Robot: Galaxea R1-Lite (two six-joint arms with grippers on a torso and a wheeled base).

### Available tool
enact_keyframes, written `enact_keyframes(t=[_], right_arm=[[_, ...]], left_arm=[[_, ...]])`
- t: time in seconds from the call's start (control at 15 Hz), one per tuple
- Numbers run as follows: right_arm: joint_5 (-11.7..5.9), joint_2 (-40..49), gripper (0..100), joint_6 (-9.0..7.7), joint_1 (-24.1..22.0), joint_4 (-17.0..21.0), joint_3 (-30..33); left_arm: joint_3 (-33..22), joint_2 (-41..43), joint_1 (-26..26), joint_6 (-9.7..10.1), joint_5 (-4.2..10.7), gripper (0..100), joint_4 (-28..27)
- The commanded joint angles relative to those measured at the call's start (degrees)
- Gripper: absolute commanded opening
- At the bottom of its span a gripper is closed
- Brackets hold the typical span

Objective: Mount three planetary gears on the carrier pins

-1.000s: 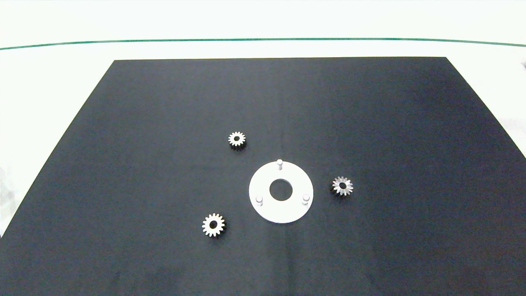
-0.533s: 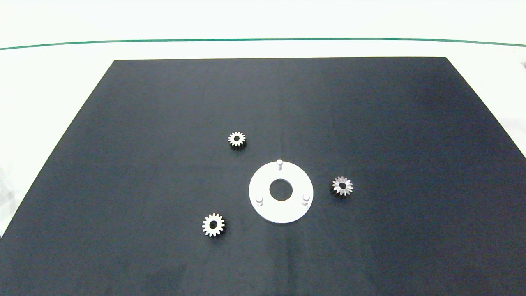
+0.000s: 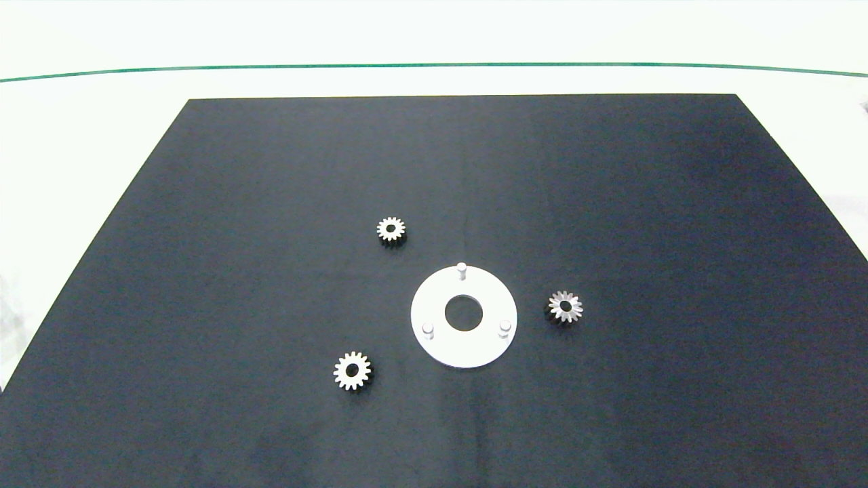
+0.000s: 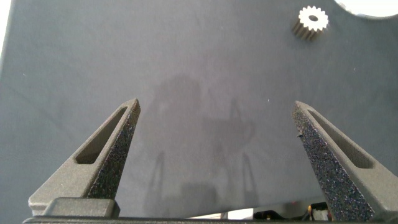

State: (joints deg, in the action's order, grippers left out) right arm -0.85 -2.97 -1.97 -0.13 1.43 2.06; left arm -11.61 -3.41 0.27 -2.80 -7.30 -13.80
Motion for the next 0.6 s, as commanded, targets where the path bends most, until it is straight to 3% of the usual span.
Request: enact_keyframes(t=[0.07, 0.2, 0.27, 0.33, 0.4, 0.47, 0.6], right_arm=[[0.41, -8.2, 100, -0.13, 0.3, 7.3, 9.5], [2.26, -14.3, 100, -1.28, 1.5, 12.2, 17.5], [2.44, -16.3, 100, -1.28, 1.9, 12.6, 19.6], [2.52, -22.2, 100, -1.36, 2.9, 12.6, 24.0], [2.52, -26.0, 100, -1.36, 4.3, 12.6, 27.3], [2.44, -29.7, 100, -1.45, 5.9, 12.6, 30.0], [2.35, -37.5, 100, -2.33, 9.4, 12.7, 35.1]], left_arm=[[-10.2, -13.5, 0.3, -0.27, 0.01, 100, -0.7], [-21.2, -25.9, 0.9, -2.21, 0.18, 100, -0.9], [-23.8, -28.8, 1.1, -2.56, 0.36, 100, -1.0], [-31.5, -37.5, 2.1, -4.67, 2.03, 100, -1.8], [-37.0, -42.6, 2.6, -7.83, 4.84, 100, -4.5], [-42.3, -46.3, 2.6, -8.80, 6.69, 100, -7.9], [-52.7, -51.9, 2.8, -8.53, 6.77, 100, -17.0]])
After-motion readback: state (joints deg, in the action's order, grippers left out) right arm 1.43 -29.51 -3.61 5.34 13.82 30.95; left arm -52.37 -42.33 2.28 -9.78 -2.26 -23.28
